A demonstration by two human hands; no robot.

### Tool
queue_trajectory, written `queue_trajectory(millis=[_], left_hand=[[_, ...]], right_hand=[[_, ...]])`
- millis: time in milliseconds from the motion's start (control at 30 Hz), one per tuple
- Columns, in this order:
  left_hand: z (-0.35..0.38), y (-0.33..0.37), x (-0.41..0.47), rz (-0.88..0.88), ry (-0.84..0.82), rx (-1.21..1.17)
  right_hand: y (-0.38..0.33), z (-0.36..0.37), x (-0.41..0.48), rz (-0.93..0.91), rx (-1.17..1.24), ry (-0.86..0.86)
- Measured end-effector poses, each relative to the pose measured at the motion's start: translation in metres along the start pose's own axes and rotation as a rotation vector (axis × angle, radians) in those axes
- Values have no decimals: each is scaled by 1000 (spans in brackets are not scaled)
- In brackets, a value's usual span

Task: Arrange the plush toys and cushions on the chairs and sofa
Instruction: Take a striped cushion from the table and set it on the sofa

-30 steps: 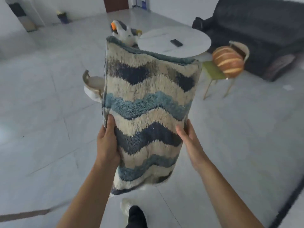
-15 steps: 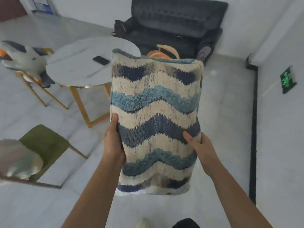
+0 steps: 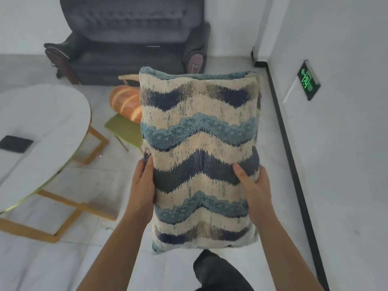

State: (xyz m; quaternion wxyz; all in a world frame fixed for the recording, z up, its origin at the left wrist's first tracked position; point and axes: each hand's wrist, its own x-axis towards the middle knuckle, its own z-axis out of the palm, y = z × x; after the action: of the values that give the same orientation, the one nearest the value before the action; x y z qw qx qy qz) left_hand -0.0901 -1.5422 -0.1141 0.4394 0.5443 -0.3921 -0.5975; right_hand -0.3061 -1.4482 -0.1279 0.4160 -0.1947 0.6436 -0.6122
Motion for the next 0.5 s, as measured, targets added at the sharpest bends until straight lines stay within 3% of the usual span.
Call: queue_trajectory(millis=[233,500], left_hand=[[32,60,156,35,66,-44],[89,75,366,6,186,-72]], right_hand=[[-76,76,166,-111,-150,-97],[-105,175,389,-164,-279,-181]])
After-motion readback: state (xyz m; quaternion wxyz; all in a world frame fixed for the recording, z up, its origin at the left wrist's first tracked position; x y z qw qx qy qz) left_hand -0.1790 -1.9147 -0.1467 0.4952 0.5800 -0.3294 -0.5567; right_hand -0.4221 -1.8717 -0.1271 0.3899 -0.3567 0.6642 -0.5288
